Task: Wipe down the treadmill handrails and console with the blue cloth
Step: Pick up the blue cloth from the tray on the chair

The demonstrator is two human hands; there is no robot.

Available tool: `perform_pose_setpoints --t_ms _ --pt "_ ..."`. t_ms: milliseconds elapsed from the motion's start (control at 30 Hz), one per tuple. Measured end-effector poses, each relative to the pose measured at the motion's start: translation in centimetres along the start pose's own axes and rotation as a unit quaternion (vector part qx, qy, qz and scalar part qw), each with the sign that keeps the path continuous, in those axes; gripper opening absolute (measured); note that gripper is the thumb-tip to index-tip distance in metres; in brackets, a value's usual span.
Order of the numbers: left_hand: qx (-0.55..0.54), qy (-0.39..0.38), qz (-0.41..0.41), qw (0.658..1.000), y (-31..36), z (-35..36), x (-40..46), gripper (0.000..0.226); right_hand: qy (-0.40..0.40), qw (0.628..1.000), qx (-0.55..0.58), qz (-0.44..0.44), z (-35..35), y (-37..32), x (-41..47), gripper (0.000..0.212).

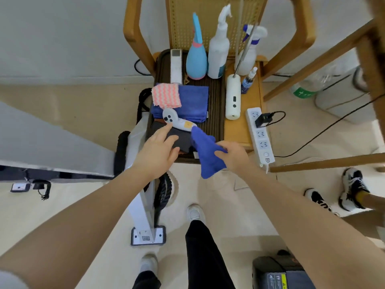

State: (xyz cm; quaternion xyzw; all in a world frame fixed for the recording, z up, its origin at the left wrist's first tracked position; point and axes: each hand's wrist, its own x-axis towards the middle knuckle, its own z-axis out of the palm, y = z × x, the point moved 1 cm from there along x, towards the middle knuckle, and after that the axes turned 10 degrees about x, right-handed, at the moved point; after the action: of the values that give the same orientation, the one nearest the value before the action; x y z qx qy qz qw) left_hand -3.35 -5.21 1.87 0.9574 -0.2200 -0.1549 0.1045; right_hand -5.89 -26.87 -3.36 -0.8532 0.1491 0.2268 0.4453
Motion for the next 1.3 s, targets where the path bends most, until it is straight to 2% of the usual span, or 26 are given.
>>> perform_pose_setpoints --t_ms 67,133,267,333,400,467,600,700,800,867,967,1033,1133,1300 --pt "-0.001 -0.016 0.033 0.999 1.2 -1.3 -1.5 0.051 -0.015 1.000 -0.003 -0.020 -0.4 -1.9 -3.1 0.021" --pt "-0.009 -0.022 0.095 0.995 2.6 -2.3 -3.4 0.066 -0.013 0.998 -0.004 -0.057 -0.3 -3.3 -7.1 0.021" --pt "0.011 -0.071 0.261 0.963 6.2 -3.7 -8.3 0.066 0.011 0.996 -0.001 -0.092 1.4 -5.1 -16.4 0.023" --pt "0.032 -0.090 0.349 0.932 8.1 -3.6 -11.2 0.056 0.041 0.995 0.042 -0.077 2.9 -5.3 -21.4 0.021" --pt "0.029 -0.123 0.402 0.907 9.9 -3.8 -14.2 0.035 0.075 0.994 0.073 -0.039 4.2 -5.0 -26.6 0.020" --pt "0.050 -0.172 0.441 0.879 12.3 -3.6 -17.2 0.029 0.127 0.988 0.086 -0.005 5.2 -4.1 -32.4 0.019" --pt "0.120 -0.185 0.500 0.837 17.0 -3.0 -21.7 0.019 0.209 0.971 0.110 0.040 6.5 -2.0 -40.9 0.021" --pt "0.109 -0.175 0.554 0.806 21.5 -2.7 -25.9 0.024 0.297 0.942 0.132 0.086 7.2 -0.2 -48.0 0.022" --pt "0.095 -0.187 0.585 0.784 25.9 -1.9 -29.7 0.010 0.373 0.905 0.170 0.117 8.0 1.6 -54.5 0.023" --pt "0.110 -0.179 0.628 0.749 28.9 -1.2 -32.1 0.009 0.403 0.887 0.175 0.143 8.5 2.8 -58.3 0.025" --pt "0.111 -0.120 0.708 0.687 33.0 0.4 -35.5 0.016 0.435 0.870 0.150 0.176 9.7 5.2 -63.5 0.023" --pt "0.093 -0.117 0.733 0.664 35.6 1.7 -37.8 0.018 0.475 0.846 0.148 0.194 10.7 6.8 -66.7 0.022" --pt "0.073 -0.114 0.753 0.644 39.7 2.9 -41.7 0.015 0.512 0.821 0.140 0.211 11.4 9.6 -71.4 0.021" --pt "0.042 -0.195 0.713 0.672 46.3 4.5 -47.5 0.012 0.528 0.802 0.167 0.226 10.2 14.5 -78.5 0.022"
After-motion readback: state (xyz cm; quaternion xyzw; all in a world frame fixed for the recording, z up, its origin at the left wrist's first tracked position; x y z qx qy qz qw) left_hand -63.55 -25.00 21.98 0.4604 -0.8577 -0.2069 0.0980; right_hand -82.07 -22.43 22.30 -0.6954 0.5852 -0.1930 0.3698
